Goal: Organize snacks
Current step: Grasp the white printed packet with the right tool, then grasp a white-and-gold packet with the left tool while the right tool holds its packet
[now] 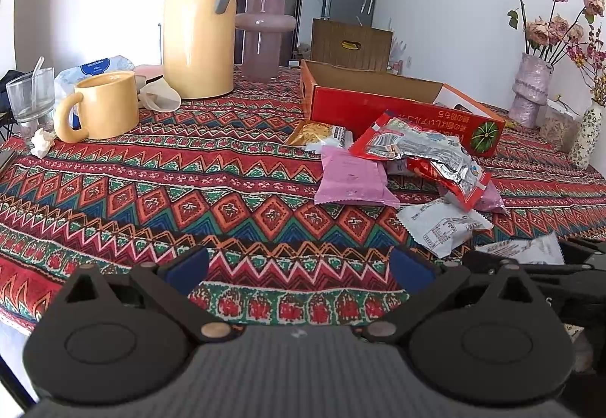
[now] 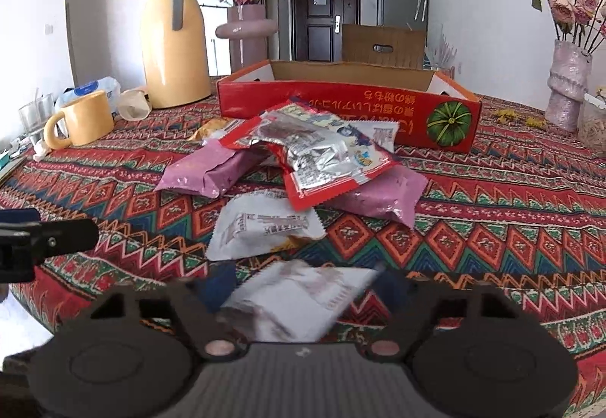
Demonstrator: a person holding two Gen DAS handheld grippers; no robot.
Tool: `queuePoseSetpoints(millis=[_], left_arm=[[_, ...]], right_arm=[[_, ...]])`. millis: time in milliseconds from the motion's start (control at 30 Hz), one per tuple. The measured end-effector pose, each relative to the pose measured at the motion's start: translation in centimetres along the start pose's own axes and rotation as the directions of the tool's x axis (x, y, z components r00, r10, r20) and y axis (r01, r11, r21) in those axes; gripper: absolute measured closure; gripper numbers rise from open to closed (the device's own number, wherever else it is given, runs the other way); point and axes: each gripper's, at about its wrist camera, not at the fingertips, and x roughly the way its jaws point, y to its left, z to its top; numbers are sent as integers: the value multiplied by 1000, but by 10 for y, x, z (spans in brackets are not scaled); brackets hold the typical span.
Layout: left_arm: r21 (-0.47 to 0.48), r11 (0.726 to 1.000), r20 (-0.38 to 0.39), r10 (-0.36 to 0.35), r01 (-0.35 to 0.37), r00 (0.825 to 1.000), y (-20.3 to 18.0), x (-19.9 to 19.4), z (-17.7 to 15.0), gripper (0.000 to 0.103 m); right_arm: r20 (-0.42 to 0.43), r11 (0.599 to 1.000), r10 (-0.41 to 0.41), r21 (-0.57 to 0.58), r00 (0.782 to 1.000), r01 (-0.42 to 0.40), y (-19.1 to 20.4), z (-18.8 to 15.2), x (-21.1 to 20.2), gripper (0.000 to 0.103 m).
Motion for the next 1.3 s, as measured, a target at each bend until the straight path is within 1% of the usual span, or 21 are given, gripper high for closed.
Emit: queuePoseSetpoints(millis=[33, 100, 133, 200, 267, 300, 367, 500, 700, 900, 1033, 1133, 1233, 1300], left_arm=[[0, 1000, 0, 0, 0, 1000, 0, 0, 0, 0], [1, 1000, -1, -1, 1, 1000, 0, 0, 0, 0], [1, 1000, -2, -1, 1, 1000, 0, 0, 0, 0], [3, 1000, -3, -2, 2, 1000, -2, 1, -1, 0], [6, 1000, -3, -3, 3, 1000, -3, 1, -1, 0], [7, 1000, -3, -4, 4, 1000, -4, 1, -1, 0], [12, 1000, -5, -9, 9, 1000, -6, 2, 2, 0], [26, 999, -5, -22, 22, 1000, -14, 4, 9, 0], [51, 997, -24, -54, 56, 998, -36, 13, 22, 0], [72, 994, -74, -80, 85, 994, -65, 32, 33, 0], [79, 993, -103, -75, 83, 992, -82, 46, 38, 0], [74, 994, -134, -71, 82, 988, -93, 60, 41, 0], [49, 993, -182, -92, 103, 979, -103, 74, 43, 0], [42, 995, -199, -79, 89, 977, -108, 81, 44, 0]], right_arm=[[4, 1000, 3, 0, 1000, -3, -1, 0, -1, 44], [12, 1000, 7, -2, 1000, -7, -2, -2, -4, 63], [15, 1000, 8, -4, 1000, -8, -3, -2, -5, 67], [21, 1000, 17, -2, 1000, -17, -4, -3, -7, 79], [25, 1000, 26, 4, 999, -26, -5, -4, -7, 82], [27, 1000, 29, 7, 999, -29, -6, -4, -8, 84], [39, 999, 42, 18, 998, -43, -9, -4, -10, 86], [87, 999, 43, 26, 995, -46, -14, -3, -20, 86], [142, 998, 13, 57, 990, -21, -34, 0, -30, 86], [189, 995, -36, 102, 981, 17, -65, 3, -34, 86], [224, 992, -69, 123, 972, 42, -86, 5, -34, 86], [248, 991, -85, 120, 965, 57, -98, 8, -31, 86], [271, 990, -98, 120, 958, 67, -110, 13, -27, 86], [283, 990, -101, 122, 954, 69, -116, 18, -21, 86]])
